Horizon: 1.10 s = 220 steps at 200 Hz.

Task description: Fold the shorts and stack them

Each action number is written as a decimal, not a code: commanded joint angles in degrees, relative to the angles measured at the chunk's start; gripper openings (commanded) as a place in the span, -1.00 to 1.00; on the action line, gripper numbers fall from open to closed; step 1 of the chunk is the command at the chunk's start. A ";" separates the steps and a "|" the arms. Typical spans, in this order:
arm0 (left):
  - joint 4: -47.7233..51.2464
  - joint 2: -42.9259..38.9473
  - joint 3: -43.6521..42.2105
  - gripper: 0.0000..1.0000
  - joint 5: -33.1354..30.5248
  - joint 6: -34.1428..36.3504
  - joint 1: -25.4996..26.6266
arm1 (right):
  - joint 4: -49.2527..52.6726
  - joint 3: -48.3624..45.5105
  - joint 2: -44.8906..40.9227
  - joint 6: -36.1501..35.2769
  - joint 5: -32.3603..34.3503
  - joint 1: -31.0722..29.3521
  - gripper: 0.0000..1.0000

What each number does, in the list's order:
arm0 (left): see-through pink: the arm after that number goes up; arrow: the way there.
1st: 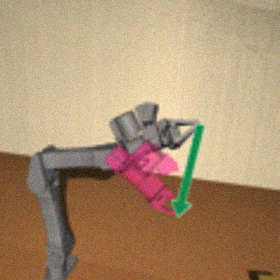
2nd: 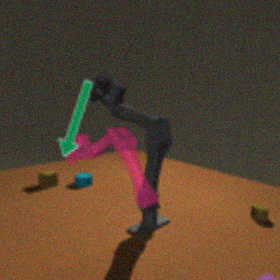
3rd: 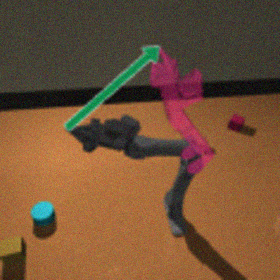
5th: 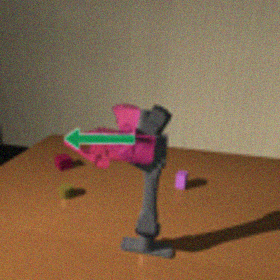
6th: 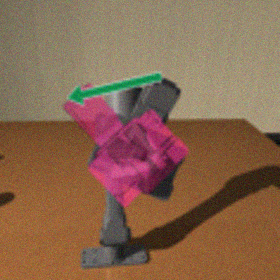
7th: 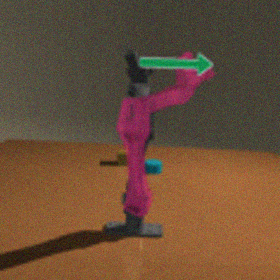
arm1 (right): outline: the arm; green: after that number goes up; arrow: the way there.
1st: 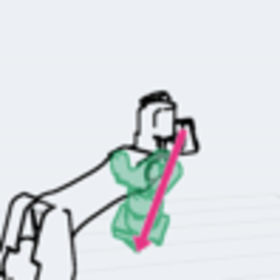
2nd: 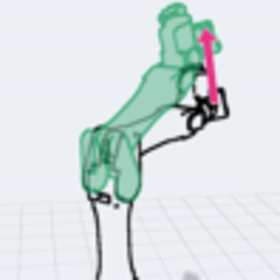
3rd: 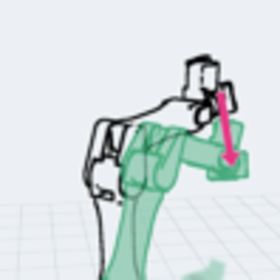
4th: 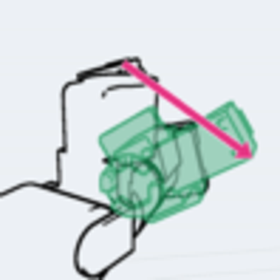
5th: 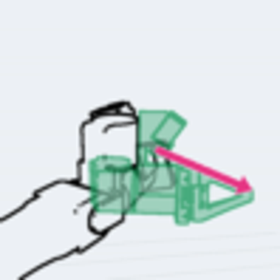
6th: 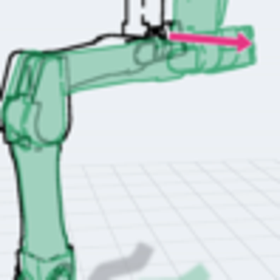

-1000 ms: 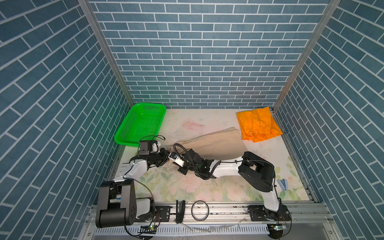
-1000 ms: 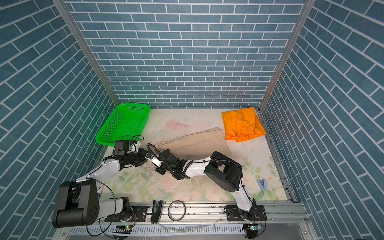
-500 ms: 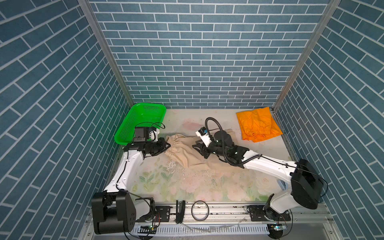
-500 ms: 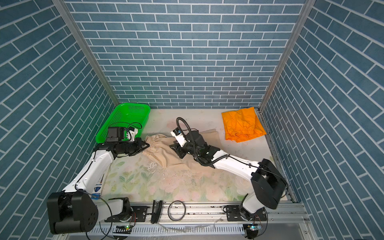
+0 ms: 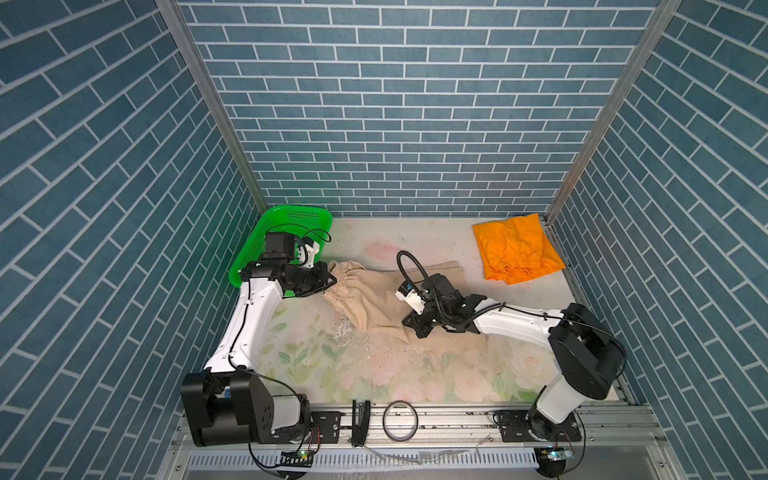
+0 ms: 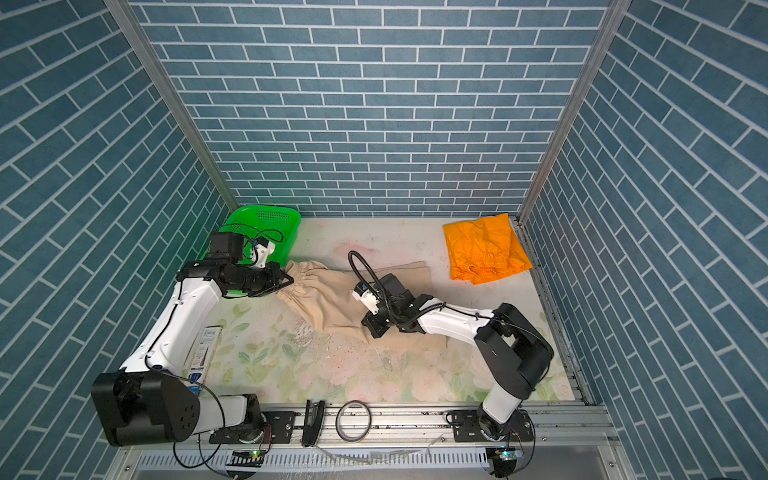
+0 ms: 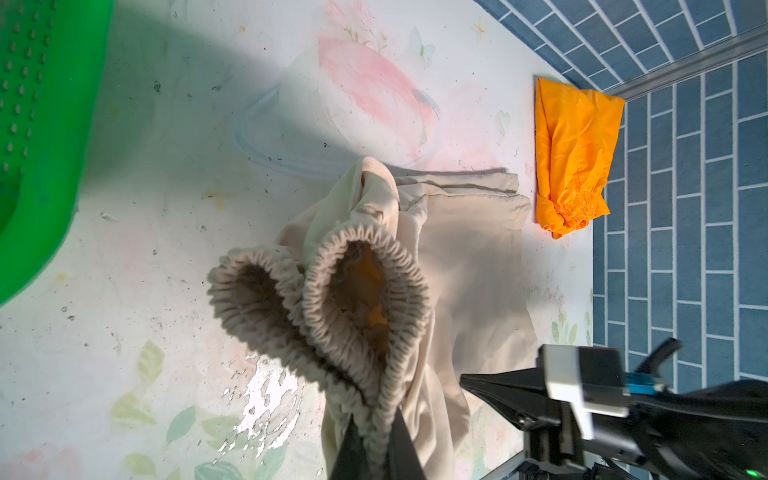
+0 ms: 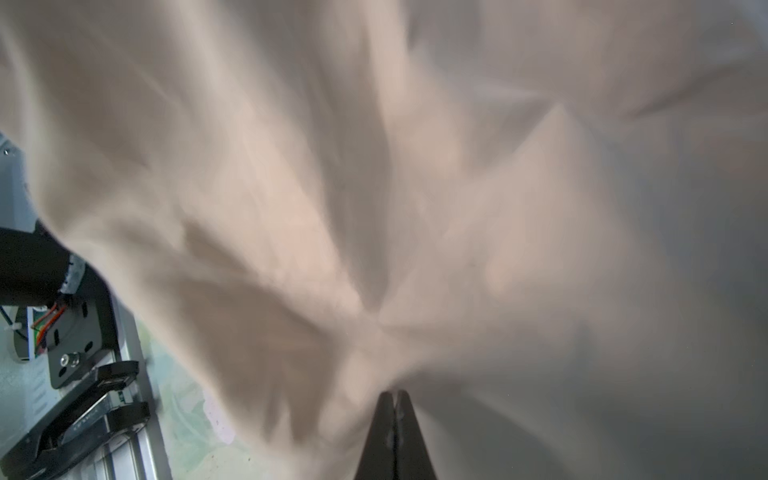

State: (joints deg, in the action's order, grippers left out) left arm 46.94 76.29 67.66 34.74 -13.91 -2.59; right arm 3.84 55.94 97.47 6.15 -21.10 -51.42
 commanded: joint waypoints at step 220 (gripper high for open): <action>9.93 7.38 16.09 -1.00 -4.95 8.09 4.74 | 0.63 30.53 25.42 3.87 -0.86 7.73 -1.00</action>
State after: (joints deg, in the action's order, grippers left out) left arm 55.90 83.26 81.52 29.71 -7.01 1.10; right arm 2.24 81.80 116.90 11.49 -20.10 -44.07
